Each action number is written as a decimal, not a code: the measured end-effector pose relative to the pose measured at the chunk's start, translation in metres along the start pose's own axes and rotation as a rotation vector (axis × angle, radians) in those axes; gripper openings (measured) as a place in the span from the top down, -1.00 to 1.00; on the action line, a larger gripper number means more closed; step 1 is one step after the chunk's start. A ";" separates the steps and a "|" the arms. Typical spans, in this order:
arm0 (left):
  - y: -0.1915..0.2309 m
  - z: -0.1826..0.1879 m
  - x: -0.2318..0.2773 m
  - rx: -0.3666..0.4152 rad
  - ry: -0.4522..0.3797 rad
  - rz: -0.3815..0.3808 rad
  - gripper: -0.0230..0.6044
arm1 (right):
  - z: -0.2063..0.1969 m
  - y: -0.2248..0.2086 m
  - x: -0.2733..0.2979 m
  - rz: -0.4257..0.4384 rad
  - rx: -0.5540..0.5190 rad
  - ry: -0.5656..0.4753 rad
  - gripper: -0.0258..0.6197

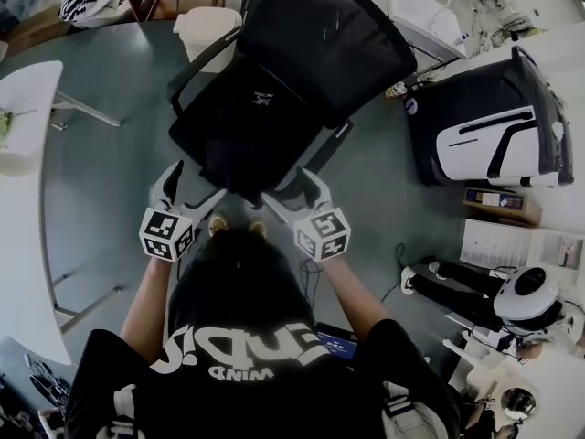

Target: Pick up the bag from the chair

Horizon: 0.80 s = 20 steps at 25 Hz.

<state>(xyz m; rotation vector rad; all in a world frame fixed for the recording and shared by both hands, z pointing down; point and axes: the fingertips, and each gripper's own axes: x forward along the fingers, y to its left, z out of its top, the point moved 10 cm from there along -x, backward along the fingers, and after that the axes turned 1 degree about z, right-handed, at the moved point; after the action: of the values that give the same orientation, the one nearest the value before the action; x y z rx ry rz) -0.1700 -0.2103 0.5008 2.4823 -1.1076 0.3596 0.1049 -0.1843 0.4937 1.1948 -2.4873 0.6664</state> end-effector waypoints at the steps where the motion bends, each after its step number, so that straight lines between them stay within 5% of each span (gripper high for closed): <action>1: 0.003 -0.006 0.005 0.001 0.009 -0.001 -0.62 | -0.006 -0.005 0.006 -0.001 -0.011 0.009 -0.34; 12: 0.055 -0.084 0.070 -0.012 0.108 -0.001 -0.79 | -0.055 -0.047 0.075 0.020 -0.212 0.066 -0.47; 20: 0.083 -0.115 0.124 0.006 0.121 -0.080 -0.90 | -0.084 -0.072 0.127 0.020 -0.186 0.087 -0.62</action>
<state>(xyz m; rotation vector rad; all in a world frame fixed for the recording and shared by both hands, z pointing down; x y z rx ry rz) -0.1598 -0.2894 0.6713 2.4654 -0.9576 0.4827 0.0899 -0.2620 0.6424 1.0516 -2.4307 0.4700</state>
